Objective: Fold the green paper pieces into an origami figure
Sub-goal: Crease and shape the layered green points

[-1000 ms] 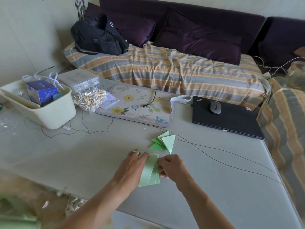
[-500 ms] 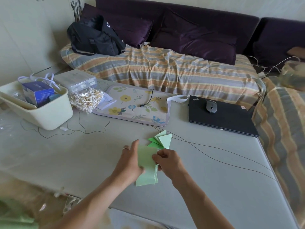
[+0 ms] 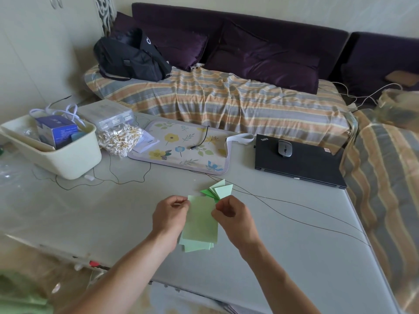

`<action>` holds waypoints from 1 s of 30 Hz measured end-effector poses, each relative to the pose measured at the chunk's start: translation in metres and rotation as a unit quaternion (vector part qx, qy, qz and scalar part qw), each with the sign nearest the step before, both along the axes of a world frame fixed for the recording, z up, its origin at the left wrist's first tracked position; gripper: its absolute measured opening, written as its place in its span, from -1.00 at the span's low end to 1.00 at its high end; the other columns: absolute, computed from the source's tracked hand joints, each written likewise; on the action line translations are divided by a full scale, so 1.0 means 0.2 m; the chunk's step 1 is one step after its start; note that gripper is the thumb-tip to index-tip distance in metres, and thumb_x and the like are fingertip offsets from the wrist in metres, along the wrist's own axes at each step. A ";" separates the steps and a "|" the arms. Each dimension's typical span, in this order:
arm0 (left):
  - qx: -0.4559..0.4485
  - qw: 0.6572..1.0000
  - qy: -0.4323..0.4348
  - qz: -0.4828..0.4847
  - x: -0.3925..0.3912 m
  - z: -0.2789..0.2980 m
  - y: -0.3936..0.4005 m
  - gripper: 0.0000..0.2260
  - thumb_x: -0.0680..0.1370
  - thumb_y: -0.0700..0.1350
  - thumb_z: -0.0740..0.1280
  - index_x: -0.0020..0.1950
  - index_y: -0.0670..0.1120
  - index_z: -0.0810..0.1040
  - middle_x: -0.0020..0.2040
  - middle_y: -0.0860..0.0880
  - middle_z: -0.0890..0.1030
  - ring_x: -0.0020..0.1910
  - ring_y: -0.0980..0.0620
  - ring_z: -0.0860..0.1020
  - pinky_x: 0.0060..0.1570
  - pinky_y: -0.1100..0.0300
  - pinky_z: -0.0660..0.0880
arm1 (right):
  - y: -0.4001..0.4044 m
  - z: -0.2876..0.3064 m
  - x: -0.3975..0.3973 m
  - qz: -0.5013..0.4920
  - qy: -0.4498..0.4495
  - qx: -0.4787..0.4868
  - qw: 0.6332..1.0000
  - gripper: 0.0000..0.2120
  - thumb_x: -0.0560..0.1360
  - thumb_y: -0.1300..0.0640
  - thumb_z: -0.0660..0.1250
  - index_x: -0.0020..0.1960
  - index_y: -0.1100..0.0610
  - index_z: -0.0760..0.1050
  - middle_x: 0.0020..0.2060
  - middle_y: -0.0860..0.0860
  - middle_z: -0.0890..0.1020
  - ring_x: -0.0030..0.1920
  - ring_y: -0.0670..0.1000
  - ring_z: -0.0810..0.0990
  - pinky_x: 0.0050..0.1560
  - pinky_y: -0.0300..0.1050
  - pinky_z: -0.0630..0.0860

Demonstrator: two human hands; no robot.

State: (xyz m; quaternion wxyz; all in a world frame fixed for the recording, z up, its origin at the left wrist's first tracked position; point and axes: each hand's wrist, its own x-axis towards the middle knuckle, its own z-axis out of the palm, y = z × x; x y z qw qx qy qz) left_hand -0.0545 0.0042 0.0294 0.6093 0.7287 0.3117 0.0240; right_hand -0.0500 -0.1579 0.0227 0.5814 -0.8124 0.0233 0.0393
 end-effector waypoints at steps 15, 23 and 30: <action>0.003 0.998 -0.021 -0.067 -0.04 0.20 0.01 -0.90 0.45 -0.13 0.40 -0.19 -0.01 0.72 -0.22 0.05 0.68 -0.24 0.00 0.58 -0.04 0.18 0.55 | 0.00 0.10 -0.05 0.040 -0.101 0.001 0.994 -0.87 0.48 0.31 0.42 -0.17 0.12 0.54 -0.26 -0.12 0.63 -0.28 -0.10 0.63 -0.26 -0.39 0.45; -0.033 0.996 -0.030 -0.078 -0.05 0.19 -0.05 -0.87 0.50 -0.03 0.51 -0.15 -0.07 0.70 -0.22 -0.03 0.69 -0.24 0.07 0.58 -0.26 0.28 0.40 | -0.01 0.10 -0.04 0.085 -0.119 -0.022 0.989 -0.86 0.42 0.36 0.45 -0.16 0.15 0.58 -0.16 -0.01 0.67 -0.13 -0.11 0.70 -0.14 -0.35 0.58; 0.123 0.981 -0.044 -0.143 -0.04 0.16 -0.04 -0.86 0.56 -0.03 0.39 -0.16 -0.03 0.67 -0.28 0.08 0.64 -0.29 0.11 0.54 -0.33 0.24 0.39 | -0.01 0.12 -0.04 0.109 -0.094 -0.039 0.989 -0.94 0.52 0.25 0.40 -0.09 0.12 0.56 -0.12 -0.05 0.69 -0.15 -0.08 0.69 -0.16 -0.36 0.54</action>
